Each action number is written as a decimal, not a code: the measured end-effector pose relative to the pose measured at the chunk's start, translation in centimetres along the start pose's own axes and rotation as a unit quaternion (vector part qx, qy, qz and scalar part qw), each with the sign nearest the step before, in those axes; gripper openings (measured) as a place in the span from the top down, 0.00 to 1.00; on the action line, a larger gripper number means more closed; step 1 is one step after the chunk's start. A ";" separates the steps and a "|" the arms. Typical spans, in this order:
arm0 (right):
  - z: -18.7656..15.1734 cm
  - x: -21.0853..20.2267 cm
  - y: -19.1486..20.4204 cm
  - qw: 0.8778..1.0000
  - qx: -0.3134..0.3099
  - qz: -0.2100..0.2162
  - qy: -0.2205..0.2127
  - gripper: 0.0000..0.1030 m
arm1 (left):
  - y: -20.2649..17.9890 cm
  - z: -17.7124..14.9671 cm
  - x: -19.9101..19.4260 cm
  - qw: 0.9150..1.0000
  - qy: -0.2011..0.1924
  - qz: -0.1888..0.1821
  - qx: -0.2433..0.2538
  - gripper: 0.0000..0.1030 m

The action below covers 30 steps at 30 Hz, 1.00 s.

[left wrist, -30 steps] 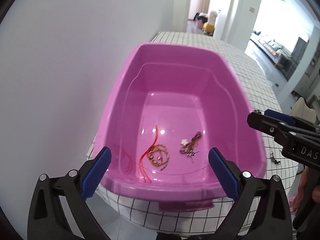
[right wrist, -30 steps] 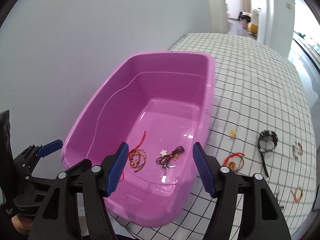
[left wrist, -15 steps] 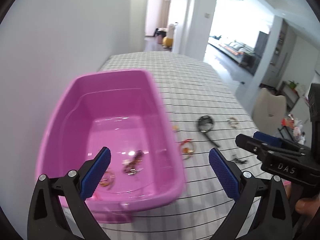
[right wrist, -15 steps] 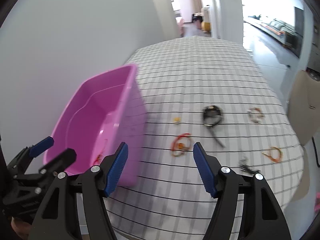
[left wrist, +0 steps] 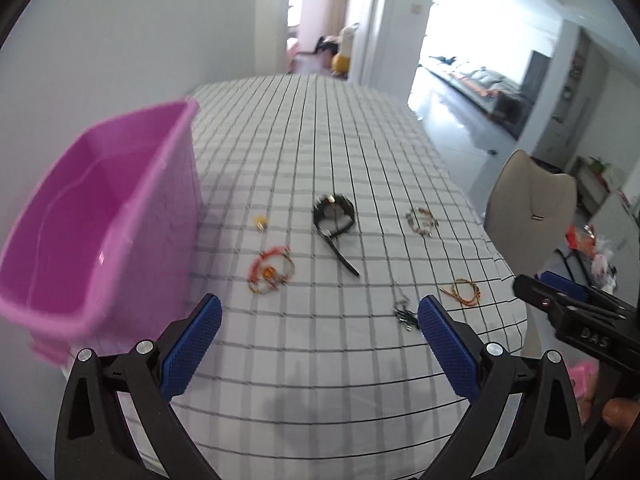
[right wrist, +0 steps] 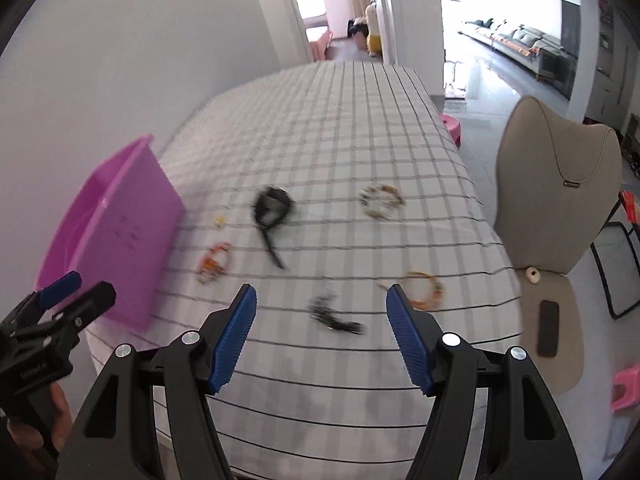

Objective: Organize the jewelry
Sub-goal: 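Move both open tools back over the remaining jewelry on the table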

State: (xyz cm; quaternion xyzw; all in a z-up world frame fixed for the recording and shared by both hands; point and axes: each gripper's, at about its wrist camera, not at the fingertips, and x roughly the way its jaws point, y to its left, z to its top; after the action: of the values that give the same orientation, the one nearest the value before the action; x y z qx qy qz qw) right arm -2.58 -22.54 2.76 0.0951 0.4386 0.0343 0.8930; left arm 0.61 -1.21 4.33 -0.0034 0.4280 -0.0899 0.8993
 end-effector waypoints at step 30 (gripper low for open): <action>-2.9 14.2 -11.6 0.994 -0.103 0.028 0.009 0.37 | -10.7 -6.7 16.4 0.996 0.015 0.071 -0.048 0.06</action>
State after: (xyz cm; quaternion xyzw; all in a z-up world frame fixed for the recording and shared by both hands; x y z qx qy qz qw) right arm 3.53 -31.39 -12.31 0.0149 0.4375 0.1048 0.8929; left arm 3.85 -13.92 -11.61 -0.0150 0.4446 -0.0050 0.8956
